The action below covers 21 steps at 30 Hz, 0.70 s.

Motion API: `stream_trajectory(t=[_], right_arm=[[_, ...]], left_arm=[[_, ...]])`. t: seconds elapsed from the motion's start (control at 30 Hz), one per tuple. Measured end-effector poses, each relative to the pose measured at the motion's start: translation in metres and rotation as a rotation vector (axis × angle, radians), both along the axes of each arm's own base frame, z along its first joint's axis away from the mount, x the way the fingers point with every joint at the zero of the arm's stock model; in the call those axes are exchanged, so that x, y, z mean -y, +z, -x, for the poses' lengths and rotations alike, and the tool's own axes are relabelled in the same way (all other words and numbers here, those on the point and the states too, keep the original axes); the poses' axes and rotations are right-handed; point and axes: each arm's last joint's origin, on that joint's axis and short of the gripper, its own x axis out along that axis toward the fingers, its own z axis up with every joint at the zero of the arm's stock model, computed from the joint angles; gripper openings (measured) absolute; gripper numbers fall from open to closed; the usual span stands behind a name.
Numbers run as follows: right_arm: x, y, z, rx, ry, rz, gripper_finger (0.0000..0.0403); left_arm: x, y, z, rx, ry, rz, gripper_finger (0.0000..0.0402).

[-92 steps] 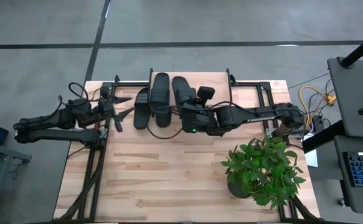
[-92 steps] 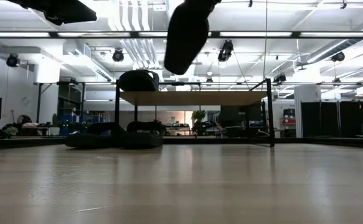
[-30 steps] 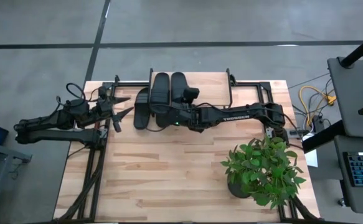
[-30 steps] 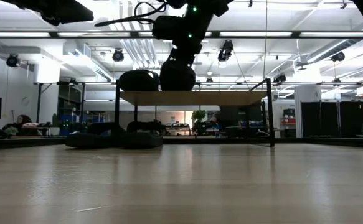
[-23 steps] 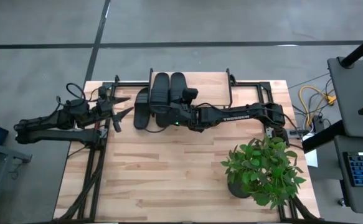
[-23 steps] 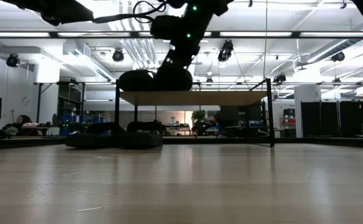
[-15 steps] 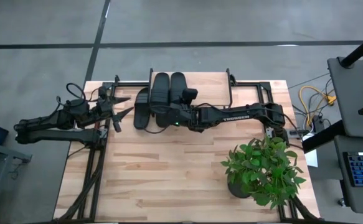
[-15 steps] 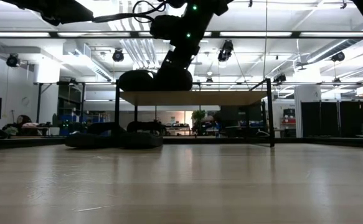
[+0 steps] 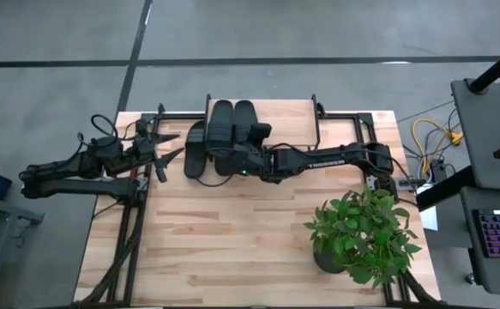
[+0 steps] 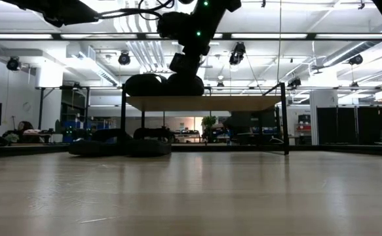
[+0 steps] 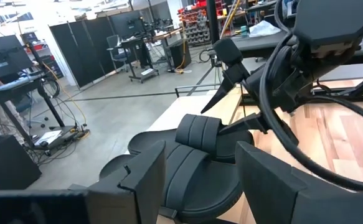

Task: Pick and place slides into the shelf
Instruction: Put the black slipper on the shelf

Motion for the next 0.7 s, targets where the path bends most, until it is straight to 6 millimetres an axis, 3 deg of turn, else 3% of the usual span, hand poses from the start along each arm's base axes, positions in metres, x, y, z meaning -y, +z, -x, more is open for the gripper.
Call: stream_trajectory(t=[0.4,0.7], right_arm=[[-0.011,0.030,0.001,0.092,-0.029,-0.045,0.0198],[-0.021,0.069,0.017,0.075,-0.069,-0.092,0.0198]], left_arm=[[0.000,0.000,0.000,-0.001,0.001,0.000,0.0177],[0.000,-0.007,0.001,-0.065,0.004,0.018,0.0177]])
